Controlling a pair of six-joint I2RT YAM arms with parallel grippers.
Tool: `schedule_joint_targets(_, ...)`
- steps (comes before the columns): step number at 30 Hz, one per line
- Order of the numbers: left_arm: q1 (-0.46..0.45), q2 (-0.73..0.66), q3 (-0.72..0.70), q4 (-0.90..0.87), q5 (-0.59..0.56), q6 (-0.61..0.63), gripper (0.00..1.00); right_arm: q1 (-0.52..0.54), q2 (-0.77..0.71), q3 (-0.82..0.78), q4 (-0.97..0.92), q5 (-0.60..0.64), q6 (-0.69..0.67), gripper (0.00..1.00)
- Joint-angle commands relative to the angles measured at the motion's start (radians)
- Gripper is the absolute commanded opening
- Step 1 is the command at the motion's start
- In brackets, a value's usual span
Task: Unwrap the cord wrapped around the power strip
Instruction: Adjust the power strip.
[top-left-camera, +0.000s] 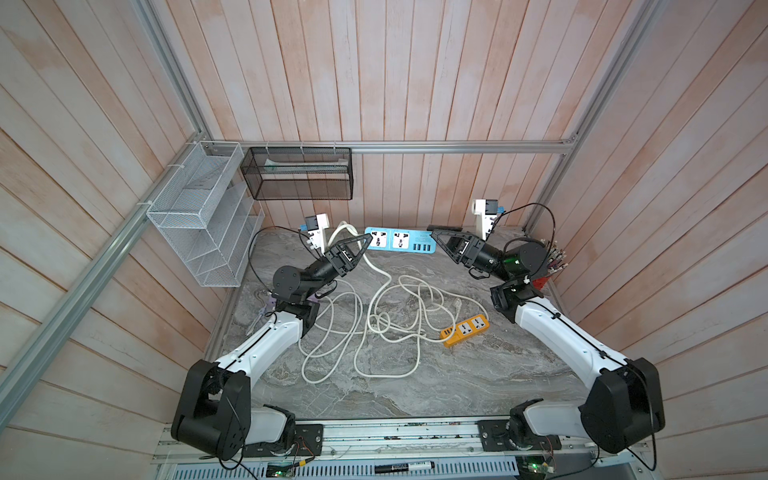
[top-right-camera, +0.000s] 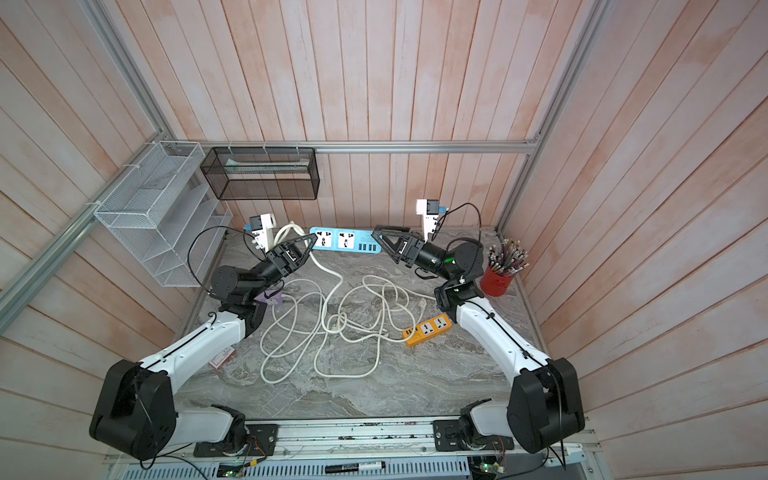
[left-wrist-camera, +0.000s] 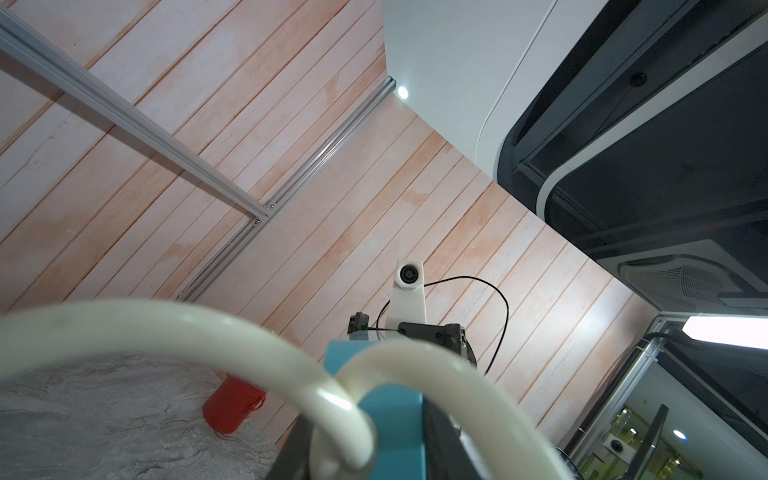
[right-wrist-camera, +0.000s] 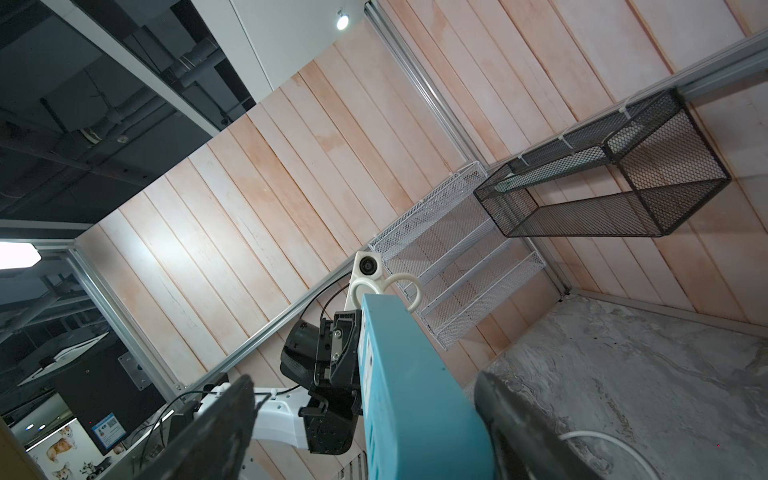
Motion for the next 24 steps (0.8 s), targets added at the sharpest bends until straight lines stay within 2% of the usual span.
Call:
schedule_joint_targets(1, -0.003, 0.008, 0.031, 0.051, -0.015, 0.013, 0.0, 0.014, 0.004, -0.007, 0.014, -0.025, -0.003, 0.8)
schedule_joint_targets(11, -0.005, 0.007, 0.044, 0.049, -0.014, 0.015, 0.0, 0.025, 0.018, -0.008, -0.041, -0.024, -0.047, 0.71)
schedule_joint_targets(18, -0.006, 0.011, 0.047, 0.048, -0.014, 0.02, 0.0, 0.031, 0.029, 0.002, -0.086, -0.021, -0.079, 0.58)
schedule_joint_targets(19, -0.006, 0.013, 0.047, 0.045, -0.014, 0.02, 0.0, 0.032, 0.031, 0.001, -0.087, -0.021, -0.082, 0.52)
schedule_joint_targets(20, -0.006, 0.014, 0.049, 0.045, -0.011, 0.02, 0.0, 0.033, 0.032, 0.004, -0.09, -0.022, -0.083, 0.4)
schedule_joint_targets(22, -0.007, 0.016, 0.048, 0.044, -0.009, 0.02, 0.0, 0.036, 0.036, 0.012, -0.095, -0.022, -0.086, 0.08)
schedule_joint_targets(23, -0.008, 0.017, 0.047, 0.042, -0.008, 0.021, 0.0, 0.037, 0.038, 0.016, -0.104, -0.023, -0.089, 0.0)
schedule_joint_targets(24, -0.008, 0.018, 0.048, 0.037, -0.005, 0.024, 0.0, 0.037, 0.04, 0.02, -0.109, -0.024, -0.093, 0.0)
